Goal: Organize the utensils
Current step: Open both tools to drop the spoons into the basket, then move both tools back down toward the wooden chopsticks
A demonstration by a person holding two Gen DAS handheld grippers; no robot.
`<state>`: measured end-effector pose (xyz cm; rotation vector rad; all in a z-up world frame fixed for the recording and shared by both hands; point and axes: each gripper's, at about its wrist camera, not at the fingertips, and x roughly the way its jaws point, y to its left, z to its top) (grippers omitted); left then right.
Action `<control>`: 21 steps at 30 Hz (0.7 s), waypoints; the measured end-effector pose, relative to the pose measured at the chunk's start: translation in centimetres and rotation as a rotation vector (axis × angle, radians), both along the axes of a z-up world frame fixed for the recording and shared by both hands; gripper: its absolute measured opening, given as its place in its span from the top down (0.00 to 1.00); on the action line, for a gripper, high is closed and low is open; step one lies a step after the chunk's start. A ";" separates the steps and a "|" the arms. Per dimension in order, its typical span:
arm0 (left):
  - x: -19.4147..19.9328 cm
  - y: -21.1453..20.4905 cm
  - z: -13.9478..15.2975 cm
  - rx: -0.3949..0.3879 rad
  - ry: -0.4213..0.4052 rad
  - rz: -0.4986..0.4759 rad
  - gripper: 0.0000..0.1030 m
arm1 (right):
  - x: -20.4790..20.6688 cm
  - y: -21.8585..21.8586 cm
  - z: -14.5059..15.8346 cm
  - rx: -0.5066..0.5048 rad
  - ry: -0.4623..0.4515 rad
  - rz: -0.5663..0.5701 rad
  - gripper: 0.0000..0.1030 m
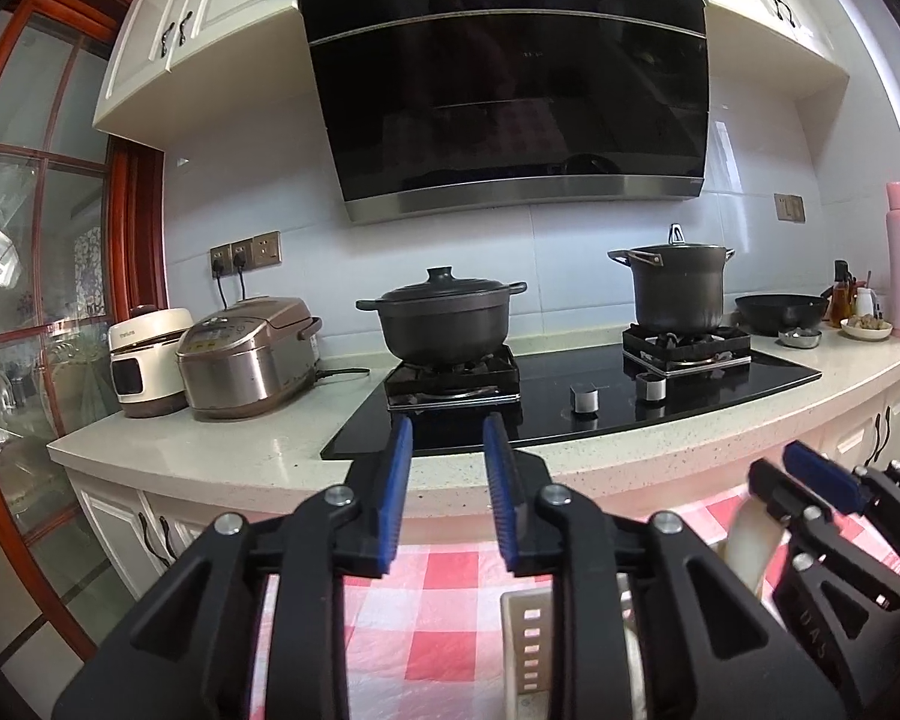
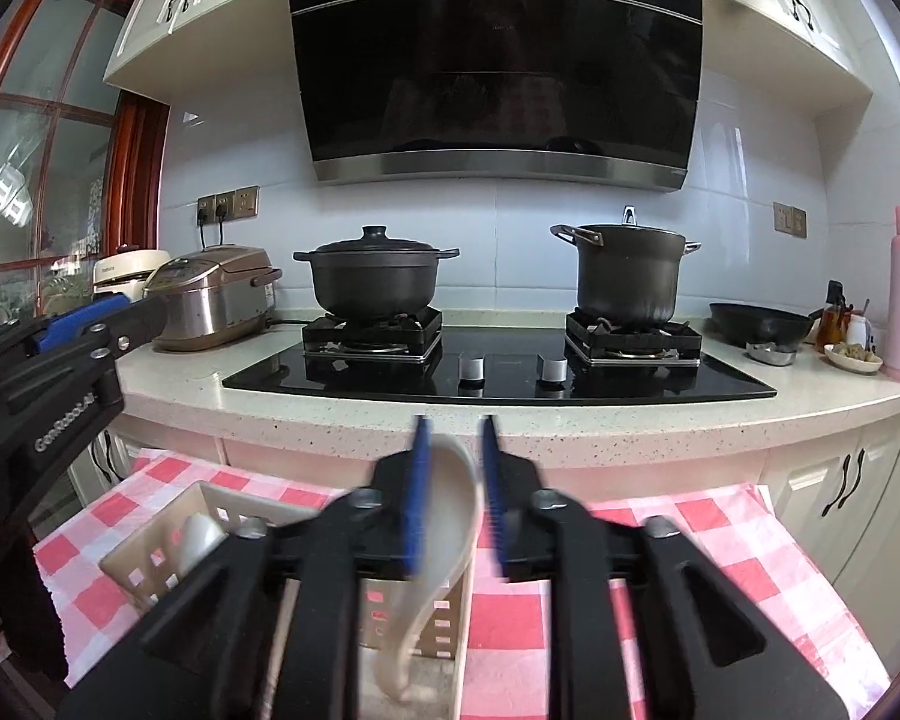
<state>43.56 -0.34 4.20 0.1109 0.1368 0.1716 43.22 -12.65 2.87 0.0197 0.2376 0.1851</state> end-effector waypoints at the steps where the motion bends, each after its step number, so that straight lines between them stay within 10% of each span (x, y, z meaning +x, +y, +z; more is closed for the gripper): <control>1: -0.4 0.1 0.1 -0.003 -0.001 0.003 0.72 | -0.2 -0.1 0.1 -0.003 -0.004 -0.004 0.65; 10: -5.0 1.7 0.3 -0.042 0.035 0.013 0.47 | -4.2 -1.6 1.9 -0.006 -0.017 -0.020 0.65; 15: -8.8 2.7 -0.6 -0.088 0.119 -0.008 0.17 | -7.6 -3.6 1.7 0.034 0.073 -0.014 0.59; 21: -13.5 3.7 -3.7 -0.119 0.254 -0.031 0.05 | -12.1 -4.8 -0.5 0.043 0.216 -0.012 0.52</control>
